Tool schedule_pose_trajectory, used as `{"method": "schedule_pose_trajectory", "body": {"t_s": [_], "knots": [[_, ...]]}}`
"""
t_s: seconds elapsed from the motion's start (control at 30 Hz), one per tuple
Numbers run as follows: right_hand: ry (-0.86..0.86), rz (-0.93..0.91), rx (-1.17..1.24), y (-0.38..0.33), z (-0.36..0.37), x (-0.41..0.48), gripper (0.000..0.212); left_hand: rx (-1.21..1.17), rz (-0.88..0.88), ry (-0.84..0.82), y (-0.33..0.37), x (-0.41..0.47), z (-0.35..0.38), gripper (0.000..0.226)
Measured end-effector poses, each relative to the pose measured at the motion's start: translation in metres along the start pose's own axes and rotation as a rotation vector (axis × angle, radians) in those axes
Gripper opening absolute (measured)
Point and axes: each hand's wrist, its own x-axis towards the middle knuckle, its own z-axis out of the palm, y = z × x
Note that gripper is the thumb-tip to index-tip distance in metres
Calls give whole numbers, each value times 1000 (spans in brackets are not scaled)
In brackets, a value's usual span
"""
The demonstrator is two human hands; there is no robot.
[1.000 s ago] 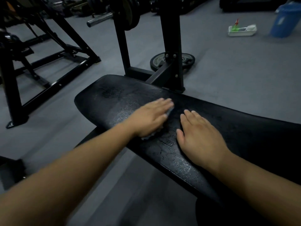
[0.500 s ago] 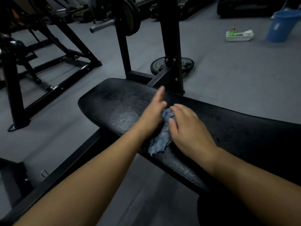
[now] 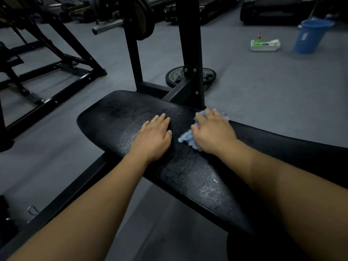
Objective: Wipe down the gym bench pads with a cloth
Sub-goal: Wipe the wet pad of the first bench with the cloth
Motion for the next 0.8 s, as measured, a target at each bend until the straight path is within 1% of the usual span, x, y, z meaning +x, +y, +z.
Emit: {"method": "schedule_pose_trajectory", "body": {"t_s": [0.03, 0.07, 0.13, 0.17, 0.2, 0.23, 0.27, 0.33, 0.37, 0.4, 0.43, 0.5, 0.53, 0.57, 0.6, 0.63, 0.7, 0.73, 0.77, 0.8], "knots": [[-6, -6, -25, -12, 3, 4, 57, -1, 9, -9, 1, 0, 0, 55], [2, -96, -33, -24, 7, -3, 60, -8, 17, -18, 0, 0, -2, 55], [-33, -392, -4, -36, 7, -53, 67, -6, 45, -25, -1, 0, -5, 55], [-79, -484, 34, -28, 3, -81, 70, 7, 64, -24, 0, -1, -6, 55], [-108, -514, 26, -11, -1, -93, 70, 18, 86, -30, 3, -3, -7, 58], [-112, -478, 0, 9, -4, -91, 69, 21, 112, -45, 8, -4, -7, 61], [-77, -398, -29, 27, -6, -77, 67, 14, 136, -65, 16, -6, -6, 61], [-20, -157, -72, 42, -10, -44, 65, 0, 163, -96, 32, -9, -3, 59], [4, -78, -80, 38, -8, -38, 66, 0, 165, -100, 38, -11, -2, 61], [11, -85, -72, 30, -5, -43, 68, -1, 161, -96, 42, -13, -2, 66], [-7, -175, -56, 22, -3, -57, 70, -5, 156, -93, 44, -14, -2, 71], [-84, -442, -10, 17, -2, -110, 71, -3, 172, -103, 46, -15, -3, 75], [-118, -512, -4, 27, -8, -128, 69, 4, 190, -108, 47, -16, -4, 74], [-126, -524, -11, 43, -14, -129, 65, 5, 209, -111, 51, -17, -3, 73], [-85, -480, -25, 58, -19, -118, 62, 4, 226, -112, 55, -18, -2, 70], [-22, -377, -33, 72, -21, -99, 59, 9, 240, -115, 60, -19, -1, 65], [26, -130, -70, 76, -26, -68, 60, 37, 259, -110, 68, -18, 2, 58], [35, -99, -73, 68, -22, -68, 62, 51, 259, -103, 71, -19, 4, 57], [35, -145, -52, 59, -17, -77, 64, 56, 254, -99, 74, -18, 4, 58], [3, -258, -30, 49, -13, -98, 67, 52, 251, -104, 75, -18, 4, 58]]}}
